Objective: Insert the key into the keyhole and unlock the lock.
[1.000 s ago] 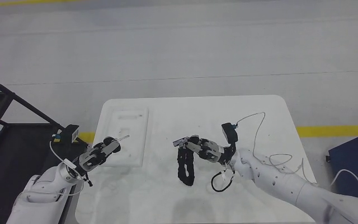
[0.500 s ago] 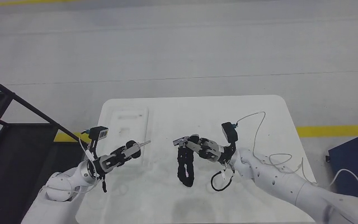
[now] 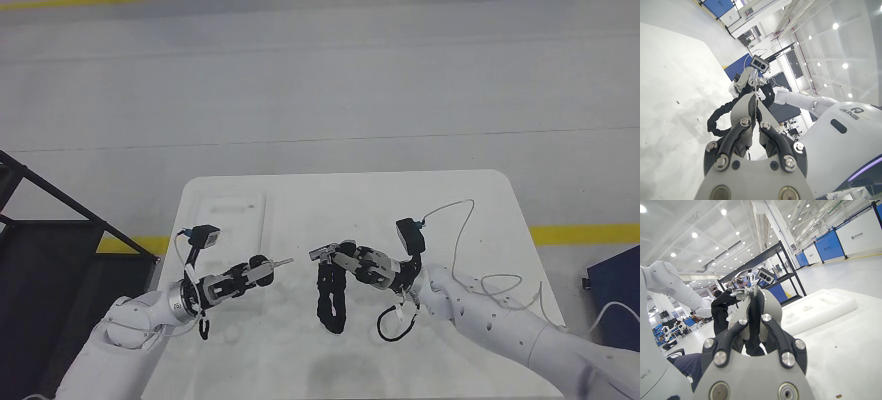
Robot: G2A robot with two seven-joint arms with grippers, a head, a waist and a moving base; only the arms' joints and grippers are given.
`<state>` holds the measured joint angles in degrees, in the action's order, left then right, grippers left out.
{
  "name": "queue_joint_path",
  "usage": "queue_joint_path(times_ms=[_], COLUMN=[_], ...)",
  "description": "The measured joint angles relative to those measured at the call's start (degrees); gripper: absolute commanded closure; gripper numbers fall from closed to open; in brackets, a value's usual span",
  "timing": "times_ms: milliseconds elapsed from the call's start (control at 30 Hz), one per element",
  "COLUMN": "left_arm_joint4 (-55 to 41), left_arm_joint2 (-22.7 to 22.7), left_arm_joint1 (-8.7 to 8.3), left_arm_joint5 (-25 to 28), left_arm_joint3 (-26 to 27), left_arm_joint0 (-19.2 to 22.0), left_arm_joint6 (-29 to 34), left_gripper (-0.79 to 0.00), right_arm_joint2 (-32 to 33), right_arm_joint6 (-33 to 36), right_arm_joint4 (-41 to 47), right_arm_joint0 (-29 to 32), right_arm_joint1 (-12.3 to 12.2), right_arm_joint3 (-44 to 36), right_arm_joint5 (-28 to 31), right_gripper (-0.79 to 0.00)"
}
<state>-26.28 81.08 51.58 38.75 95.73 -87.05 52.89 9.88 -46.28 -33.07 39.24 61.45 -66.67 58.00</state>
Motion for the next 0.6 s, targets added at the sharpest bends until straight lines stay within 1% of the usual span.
queue_joint_path(times_ms=[100, 233, 600], left_arm_joint4=[0.6, -1.1, -0.5], left_arm_joint2=[-1.7, -3.3, -4.9], left_arm_joint1=[0.4, 0.9, 1.33], left_arm_joint5=[0.6, 2.9, 5.1], left_arm_joint3=[-0.3, -1.0, -3.1], left_arm_joint0=[0.5, 1.1, 2.7], left_arm_joint6=[-1.5, -2.7, -1.0], left_gripper=[0.0, 0.0, 0.0], right_arm_joint2=[0.0, 0.0, 0.0], right_arm_joint6=[0.0, 0.0, 0.0], right_arm_joint4=[0.0, 0.0, 0.0], right_arm_joint0=[0.0, 0.0, 0.0], right_arm_joint1=[0.0, 0.0, 0.0], right_arm_joint3=[0.0, 0.0, 0.0], right_arm_joint5=[0.0, 0.0, 0.0], right_gripper=[0.0, 0.0, 0.0])
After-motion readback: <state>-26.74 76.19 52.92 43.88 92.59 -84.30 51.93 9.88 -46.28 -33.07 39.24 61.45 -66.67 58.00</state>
